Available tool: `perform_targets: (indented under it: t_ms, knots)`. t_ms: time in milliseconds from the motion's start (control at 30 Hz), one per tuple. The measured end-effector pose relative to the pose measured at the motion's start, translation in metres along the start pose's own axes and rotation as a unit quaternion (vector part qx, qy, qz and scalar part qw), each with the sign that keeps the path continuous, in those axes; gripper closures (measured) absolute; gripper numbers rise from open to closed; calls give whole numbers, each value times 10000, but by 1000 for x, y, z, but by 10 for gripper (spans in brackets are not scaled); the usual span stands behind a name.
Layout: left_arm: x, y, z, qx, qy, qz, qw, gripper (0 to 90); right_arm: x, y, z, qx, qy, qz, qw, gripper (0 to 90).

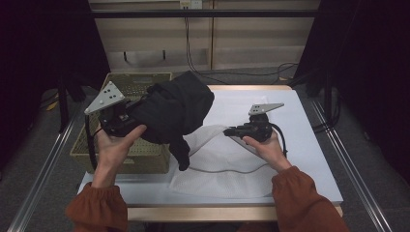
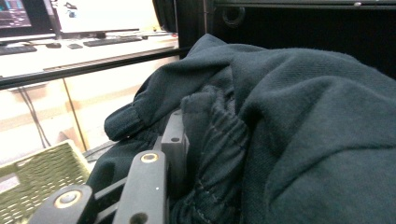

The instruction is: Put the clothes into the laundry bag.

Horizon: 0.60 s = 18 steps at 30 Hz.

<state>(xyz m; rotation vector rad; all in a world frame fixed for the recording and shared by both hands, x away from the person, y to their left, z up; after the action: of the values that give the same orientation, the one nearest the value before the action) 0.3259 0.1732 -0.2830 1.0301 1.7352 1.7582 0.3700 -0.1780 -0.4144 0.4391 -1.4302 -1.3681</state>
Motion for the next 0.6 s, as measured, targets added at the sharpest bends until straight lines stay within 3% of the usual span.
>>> perform_targets:
  t_ms: [233,367,600]
  knots:
    - [-7,-7,-12,-73,-89,121,9999,629,1,1,-1,16,-11,-16,10000,888]
    - [-13,-11,-19,-207,-309,277,9989,629,0,0,-2,8,-14,-8,10000,889]
    - [-18,-15,-30,-250,-376,367,9983,628,0,0,-2,-28,7,-12,10000,888]
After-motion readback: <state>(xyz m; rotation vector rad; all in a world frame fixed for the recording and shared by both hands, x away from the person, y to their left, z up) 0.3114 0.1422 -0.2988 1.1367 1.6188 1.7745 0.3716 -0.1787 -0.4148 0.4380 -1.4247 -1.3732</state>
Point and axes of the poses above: each handheld gripper's, and its own axes: x roughly backward along the jaws, y roughly out of its top, z roughly to its left, the point moved 2 cm from there along -x, roughly forward along the jaws, and after that the axes turned 3 degrees about x, right-handed, at the moved point
